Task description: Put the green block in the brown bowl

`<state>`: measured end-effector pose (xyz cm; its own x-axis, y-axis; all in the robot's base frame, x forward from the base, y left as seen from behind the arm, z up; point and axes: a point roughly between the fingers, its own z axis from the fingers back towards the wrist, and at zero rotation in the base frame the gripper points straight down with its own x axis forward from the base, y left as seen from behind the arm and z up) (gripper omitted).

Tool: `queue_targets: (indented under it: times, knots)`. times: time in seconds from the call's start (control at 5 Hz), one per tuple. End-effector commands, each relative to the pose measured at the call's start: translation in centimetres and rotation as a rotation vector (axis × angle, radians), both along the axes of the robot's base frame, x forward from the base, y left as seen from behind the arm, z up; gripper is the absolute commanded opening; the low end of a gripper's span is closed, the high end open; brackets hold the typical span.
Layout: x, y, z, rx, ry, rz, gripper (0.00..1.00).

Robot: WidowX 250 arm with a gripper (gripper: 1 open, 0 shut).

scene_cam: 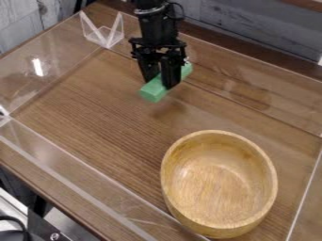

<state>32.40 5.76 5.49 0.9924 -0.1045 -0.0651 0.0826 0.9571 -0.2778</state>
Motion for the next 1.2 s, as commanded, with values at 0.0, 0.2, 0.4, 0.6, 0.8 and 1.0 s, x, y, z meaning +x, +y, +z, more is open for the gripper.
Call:
queue_targets:
  times: [0.0, 0.2, 0.4, 0.6, 0.8, 1.0]
  knots:
    - [1.1, 0.8, 1.8, 0.018, -0.063, 0.006, 0.00]
    - [-0.2, -1.0, 3.1, 0.013, -0.065, -0.022, 0.00]
    - [-1.3, -2.8, 4.2, 0.009, -0.071, -0.060, 0.00]
    - [-3.0, -6.0, 5.9, 0.009, -0.079, -0.103, 0.00]
    - [-5.4, -10.8, 7.1, 0.005, -0.092, -0.164, 0.00]
    - [-8.2, -15.9, 6.4, 0.000, -0.091, -0.235, 0.00]
